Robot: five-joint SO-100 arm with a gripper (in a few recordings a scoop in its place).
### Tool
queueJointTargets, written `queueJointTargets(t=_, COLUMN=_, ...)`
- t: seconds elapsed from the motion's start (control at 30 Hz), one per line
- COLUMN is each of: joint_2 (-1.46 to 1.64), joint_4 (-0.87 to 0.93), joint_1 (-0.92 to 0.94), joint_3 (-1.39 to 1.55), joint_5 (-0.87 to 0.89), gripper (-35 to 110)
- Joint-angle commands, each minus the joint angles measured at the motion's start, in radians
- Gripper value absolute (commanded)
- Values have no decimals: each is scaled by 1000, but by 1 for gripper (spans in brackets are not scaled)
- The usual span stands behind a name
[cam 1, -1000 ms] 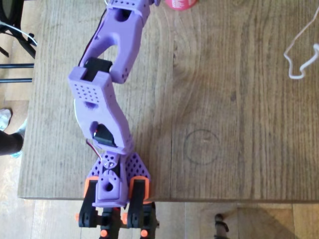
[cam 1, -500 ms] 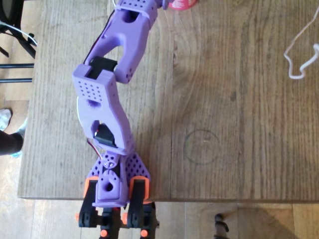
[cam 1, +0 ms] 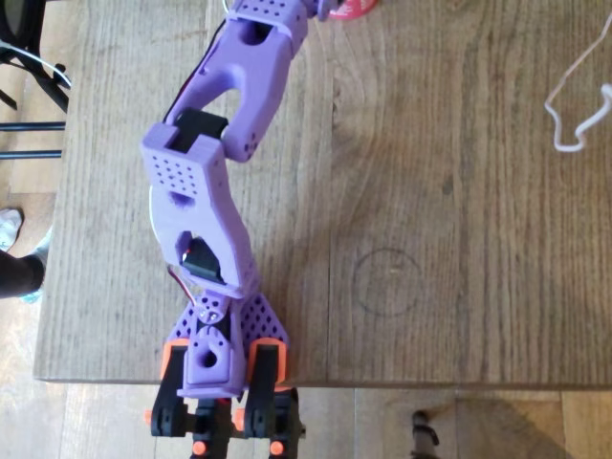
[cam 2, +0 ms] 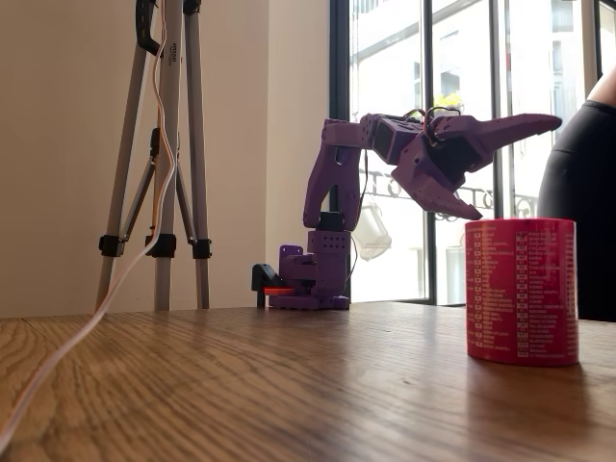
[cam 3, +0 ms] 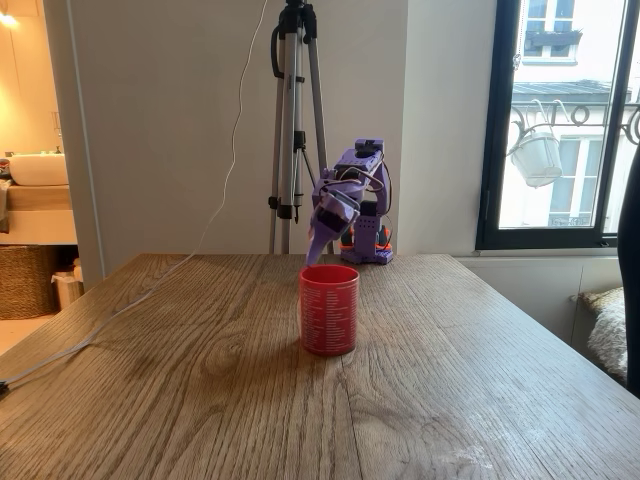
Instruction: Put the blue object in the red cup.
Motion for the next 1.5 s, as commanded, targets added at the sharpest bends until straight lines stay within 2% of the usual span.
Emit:
queueJointTargets(t=0.0, joint_2=41, joint_4=-12, joint_1=6, joint_3=-58, joint_5=0, gripper=18)
queueJointTargets(t=0.03, joint_2=48, joint_4=-29, joint_1=5, joint_3=-63, joint_5=0, gripper=0)
queueJointTargets(t=0.13, joint_2=69, joint_4=-66, joint_1=2, joint_3=-75, joint_5=2, gripper=0)
queueJointTargets(t=0.3, joint_2=160, joint_4=-12, joint_1=-43, joint_3=-57, joint_5=61, gripper=0)
queueJointTargets(t=0.4, joint_2=296, joint_4=166, joint_1=-115, joint_3=-60, joint_5=259, gripper=0)
queueJointTargets(t=0.5, joint_2=549, joint_4=502, joint_1=-259, joint_3=-28, joint_5=497, gripper=0)
queueJointTargets(t=0.63, joint_2=913, joint_4=594, joint_1=-397, joint_3=198, joint_5=634, gripper=0)
queueJointTargets(t=0.73, joint_2=1170, joint_4=653, joint_1=-405, joint_3=291, joint_5=632, gripper=0)
queueJointTargets(t=0.9, joint_2=1546, joint_4=775, joint_1=-311, joint_3=560, joint_5=503, gripper=0)
queueJointTargets(t=1.1, joint_2=1758, joint_4=615, joint_1=-360, joint_3=1077, joint_5=528, gripper=0)
queueJointTargets(t=1.17, joint_2=1822, joint_4=647, joint_1=-397, joint_3=1201, joint_5=551, gripper=0)
queueJointTargets(t=1.3, joint_2=1997, joint_4=732, joint_1=-344, joint_3=1416, joint_5=555, gripper=0)
queueJointTargets(t=1.47, joint_2=2039, joint_4=834, joint_1=-339, joint_3=1502, joint_5=594, gripper=0)
